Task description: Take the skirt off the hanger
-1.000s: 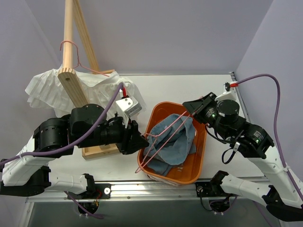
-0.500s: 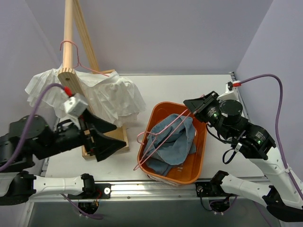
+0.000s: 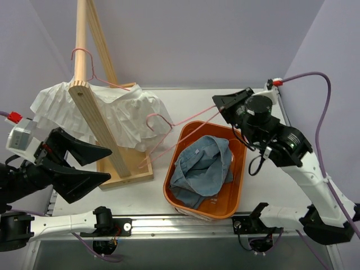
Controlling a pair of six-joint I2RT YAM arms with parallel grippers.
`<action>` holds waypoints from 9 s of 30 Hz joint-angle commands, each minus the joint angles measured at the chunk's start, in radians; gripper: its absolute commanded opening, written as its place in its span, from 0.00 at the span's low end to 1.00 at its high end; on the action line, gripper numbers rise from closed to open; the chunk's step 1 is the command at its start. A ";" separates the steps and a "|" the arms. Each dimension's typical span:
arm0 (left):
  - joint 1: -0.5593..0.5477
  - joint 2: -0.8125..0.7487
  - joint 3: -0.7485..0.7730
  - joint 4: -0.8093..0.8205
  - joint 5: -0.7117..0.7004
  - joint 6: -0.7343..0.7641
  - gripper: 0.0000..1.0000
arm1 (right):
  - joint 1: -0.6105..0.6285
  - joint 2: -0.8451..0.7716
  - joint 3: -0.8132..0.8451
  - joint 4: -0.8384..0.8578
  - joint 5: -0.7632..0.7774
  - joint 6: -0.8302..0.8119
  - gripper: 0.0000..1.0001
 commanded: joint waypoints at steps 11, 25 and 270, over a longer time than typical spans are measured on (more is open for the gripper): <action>-0.001 -0.090 -0.244 -0.214 -0.090 -0.133 0.95 | 0.025 0.285 0.245 0.221 0.225 0.004 0.00; -0.002 -0.093 -0.417 -0.251 -0.172 -0.160 0.95 | 0.045 0.538 0.546 0.304 0.169 -0.019 0.00; -0.003 0.059 -0.663 0.081 0.091 -0.168 1.00 | -0.258 0.307 -0.039 0.854 -1.033 -0.648 0.00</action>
